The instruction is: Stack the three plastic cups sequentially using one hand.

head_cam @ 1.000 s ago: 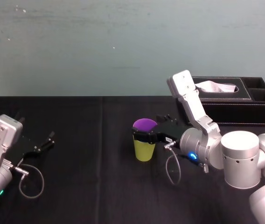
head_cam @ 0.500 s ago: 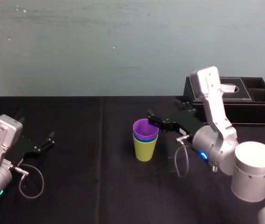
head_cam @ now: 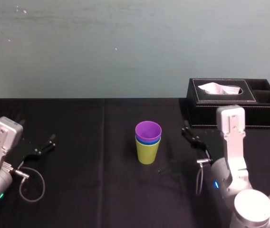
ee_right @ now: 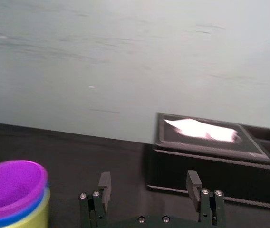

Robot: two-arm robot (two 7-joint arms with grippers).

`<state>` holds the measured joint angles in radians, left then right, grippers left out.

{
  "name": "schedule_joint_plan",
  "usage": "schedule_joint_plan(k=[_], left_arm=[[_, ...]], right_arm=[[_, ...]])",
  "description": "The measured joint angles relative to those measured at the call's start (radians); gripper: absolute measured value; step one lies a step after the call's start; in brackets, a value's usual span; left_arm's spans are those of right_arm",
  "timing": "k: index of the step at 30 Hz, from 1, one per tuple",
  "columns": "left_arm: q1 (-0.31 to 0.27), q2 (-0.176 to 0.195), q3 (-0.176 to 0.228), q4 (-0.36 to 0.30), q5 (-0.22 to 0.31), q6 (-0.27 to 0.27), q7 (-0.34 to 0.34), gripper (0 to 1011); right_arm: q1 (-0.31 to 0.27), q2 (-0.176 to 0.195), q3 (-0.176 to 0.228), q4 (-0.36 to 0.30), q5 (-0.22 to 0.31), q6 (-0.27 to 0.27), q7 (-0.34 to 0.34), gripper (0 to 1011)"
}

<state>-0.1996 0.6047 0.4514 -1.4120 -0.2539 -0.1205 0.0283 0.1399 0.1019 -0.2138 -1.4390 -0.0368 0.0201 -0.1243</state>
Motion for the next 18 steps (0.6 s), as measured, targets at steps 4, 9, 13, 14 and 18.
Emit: schedule_joint_plan(k=[4, 9, 13, 14, 18], left_arm=[[0.000, 0.000, 0.000, 0.000, 0.000, 0.000, 0.000, 1000], [0.000, 0.000, 0.000, 0.000, 0.000, 0.000, 0.000, 1000], [0.000, 0.000, 0.000, 0.000, 0.000, 0.000, 0.000, 1000], [0.000, 0.000, 0.000, 0.000, 0.000, 0.000, 0.000, 1000], [0.000, 0.000, 0.000, 0.000, 0.000, 0.000, 0.000, 1000]], right_arm=[[-0.010, -0.031, 0.015, 0.044, -0.032, -0.047, -0.063, 1004], [-0.015, -0.055, 0.026, 0.078, -0.055, -0.067, -0.090, 1004], [-0.015, -0.058, 0.028, 0.081, -0.058, -0.068, -0.092, 1004], [-0.015, -0.057, 0.027, 0.081, -0.058, -0.068, -0.092, 1004], [-0.015, -0.056, 0.027, 0.080, -0.057, -0.068, -0.092, 1004]])
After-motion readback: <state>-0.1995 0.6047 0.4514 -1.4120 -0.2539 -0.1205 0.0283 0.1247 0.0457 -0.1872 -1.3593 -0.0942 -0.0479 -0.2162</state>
